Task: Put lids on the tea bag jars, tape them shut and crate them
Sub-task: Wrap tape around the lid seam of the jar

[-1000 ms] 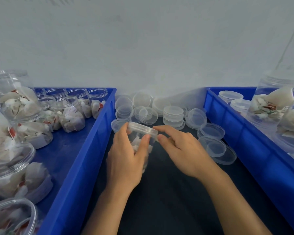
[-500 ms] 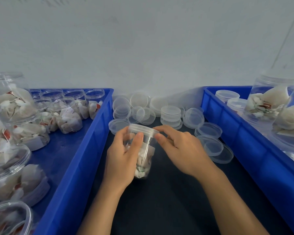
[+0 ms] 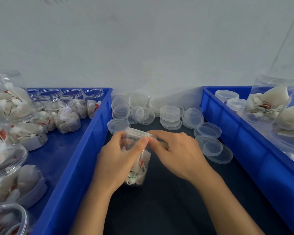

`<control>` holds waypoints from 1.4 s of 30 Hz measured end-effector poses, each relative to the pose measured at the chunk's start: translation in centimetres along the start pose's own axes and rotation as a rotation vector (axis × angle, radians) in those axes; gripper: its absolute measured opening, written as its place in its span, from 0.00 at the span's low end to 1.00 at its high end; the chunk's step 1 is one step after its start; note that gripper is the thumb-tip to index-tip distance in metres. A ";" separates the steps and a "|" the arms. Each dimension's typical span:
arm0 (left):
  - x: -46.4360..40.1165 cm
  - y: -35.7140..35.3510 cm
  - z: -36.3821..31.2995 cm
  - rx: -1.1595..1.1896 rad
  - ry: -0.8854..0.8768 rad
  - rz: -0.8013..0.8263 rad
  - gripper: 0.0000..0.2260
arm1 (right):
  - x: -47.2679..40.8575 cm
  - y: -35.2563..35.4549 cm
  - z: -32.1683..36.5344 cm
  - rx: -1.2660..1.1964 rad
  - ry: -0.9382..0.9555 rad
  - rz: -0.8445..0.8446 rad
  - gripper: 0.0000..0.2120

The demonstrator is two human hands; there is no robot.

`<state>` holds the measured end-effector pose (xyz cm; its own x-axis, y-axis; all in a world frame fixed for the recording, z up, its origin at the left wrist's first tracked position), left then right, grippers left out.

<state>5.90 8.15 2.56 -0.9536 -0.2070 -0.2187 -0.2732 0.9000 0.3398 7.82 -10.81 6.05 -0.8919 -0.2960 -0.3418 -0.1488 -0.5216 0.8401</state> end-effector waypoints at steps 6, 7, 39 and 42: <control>-0.3 -0.3 -0.1 0.083 0.049 -0.012 0.23 | -0.1 -0.8 0.6 -0.047 -0.015 0.062 0.22; -0.3 -0.4 0.0 0.090 0.046 -0.030 0.19 | -0.1 -0.7 0.2 -0.118 -0.037 0.089 0.19; 0.0 0.4 -0.1 0.481 0.170 0.202 0.25 | -0.2 0.4 -1.5 -0.271 0.086 0.106 0.15; 0.1 0.2 0.3 0.523 0.215 0.278 0.29 | -0.1 0.6 -1.6 -0.307 0.087 0.132 0.15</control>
<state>5.81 8.42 2.36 -0.9991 0.0378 0.0209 0.0344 0.9886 -0.1467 8.52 -12.32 5.92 -0.8530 -0.4372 -0.2849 0.1125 -0.6871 0.7178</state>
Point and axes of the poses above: each hand's wrist, its own x-axis away from the middle knuckle, its own y-axis out of the back of the hand, z = x × y, the point moved 2 cm from there along -x, towards the middle knuckle, and after that the axes turned 2 degrees about -z, right-handed, at the moved point
